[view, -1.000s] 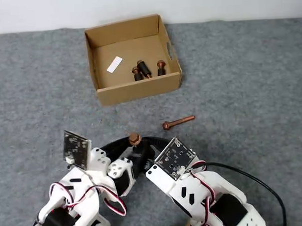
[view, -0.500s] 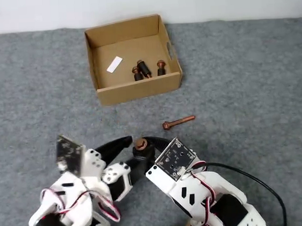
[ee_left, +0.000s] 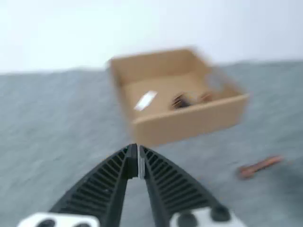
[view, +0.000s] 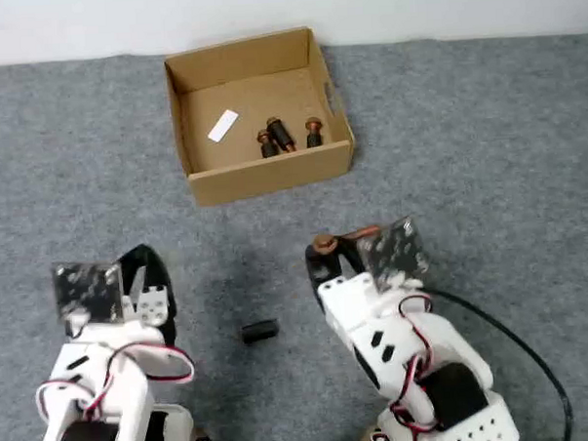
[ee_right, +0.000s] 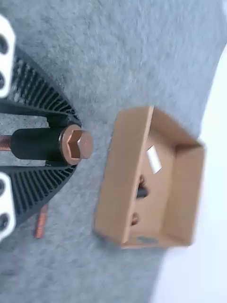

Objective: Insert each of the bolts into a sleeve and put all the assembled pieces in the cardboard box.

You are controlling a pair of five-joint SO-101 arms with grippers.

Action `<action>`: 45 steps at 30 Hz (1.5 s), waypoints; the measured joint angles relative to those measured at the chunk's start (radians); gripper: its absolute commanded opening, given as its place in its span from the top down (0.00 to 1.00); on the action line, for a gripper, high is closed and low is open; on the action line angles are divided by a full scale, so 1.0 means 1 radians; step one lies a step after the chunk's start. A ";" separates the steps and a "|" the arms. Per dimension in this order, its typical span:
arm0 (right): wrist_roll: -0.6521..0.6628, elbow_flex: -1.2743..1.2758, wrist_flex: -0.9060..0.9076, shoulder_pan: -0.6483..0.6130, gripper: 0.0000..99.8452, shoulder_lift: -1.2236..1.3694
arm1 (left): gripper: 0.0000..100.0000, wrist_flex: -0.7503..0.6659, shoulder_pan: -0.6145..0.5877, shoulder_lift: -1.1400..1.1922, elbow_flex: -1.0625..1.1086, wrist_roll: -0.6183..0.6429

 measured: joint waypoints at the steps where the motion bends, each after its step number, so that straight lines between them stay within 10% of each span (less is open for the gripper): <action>1: -0.018 -0.031 0.000 0.011 0.99 0.041 | 1.00 0.000 -0.035 0.000 0.040 -0.029; 15: -0.094 -0.618 -0.252 0.091 0.99 0.953 | 1.00 -0.181 -0.133 0.011 0.537 -0.124; 28: -0.094 -1.088 -0.634 0.137 0.99 1.669 | 1.00 -0.212 -0.140 0.005 0.552 -0.083; 45: 0.055 -1.465 -0.638 0.187 0.89 2.223 | 1.00 -0.212 -0.140 0.005 0.552 -0.071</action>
